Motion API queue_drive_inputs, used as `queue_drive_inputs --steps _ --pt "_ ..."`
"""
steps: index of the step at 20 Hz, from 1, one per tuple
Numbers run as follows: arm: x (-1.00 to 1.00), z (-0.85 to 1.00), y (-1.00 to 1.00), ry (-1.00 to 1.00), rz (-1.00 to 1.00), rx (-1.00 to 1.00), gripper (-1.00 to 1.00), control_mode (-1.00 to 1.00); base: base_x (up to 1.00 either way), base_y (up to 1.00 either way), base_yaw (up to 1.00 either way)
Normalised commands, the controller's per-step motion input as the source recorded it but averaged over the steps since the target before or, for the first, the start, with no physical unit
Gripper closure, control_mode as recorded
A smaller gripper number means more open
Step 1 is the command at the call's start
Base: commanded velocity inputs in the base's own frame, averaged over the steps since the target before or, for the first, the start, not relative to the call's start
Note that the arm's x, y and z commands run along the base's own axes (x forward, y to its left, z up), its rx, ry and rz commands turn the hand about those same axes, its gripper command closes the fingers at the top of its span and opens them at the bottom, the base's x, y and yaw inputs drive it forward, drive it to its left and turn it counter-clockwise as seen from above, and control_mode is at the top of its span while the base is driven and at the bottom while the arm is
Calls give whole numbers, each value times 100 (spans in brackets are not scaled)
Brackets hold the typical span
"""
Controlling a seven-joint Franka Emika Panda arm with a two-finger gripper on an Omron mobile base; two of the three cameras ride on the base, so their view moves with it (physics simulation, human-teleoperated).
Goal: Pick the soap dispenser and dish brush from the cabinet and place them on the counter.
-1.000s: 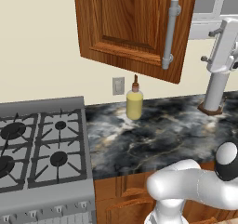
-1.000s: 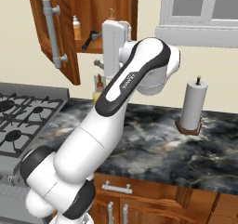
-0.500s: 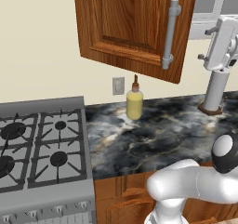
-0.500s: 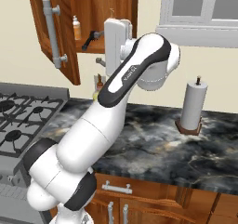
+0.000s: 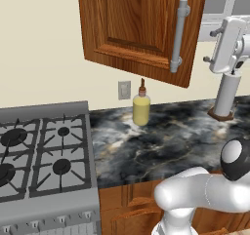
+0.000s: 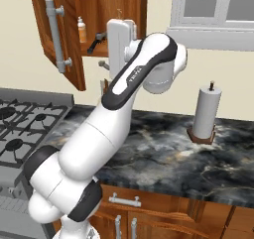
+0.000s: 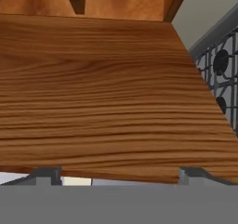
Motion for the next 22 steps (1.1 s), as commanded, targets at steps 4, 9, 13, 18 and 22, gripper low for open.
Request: queue_drive_inputs --steps 4,9,13,18,22 --pt "0 -5 27 0 0 0 -100 -100 0 0 0" --pt "8 -9 24 0 0 0 -100 -100 0 0 0" --pt "42 -13 11 5 0 0 -100 -100 0 0 0" --pt "55 -7 7 5 1 0 -100 -100 0 0 0" --pt "47 -3 20 5 4 0 -100 -100 0 0 0"
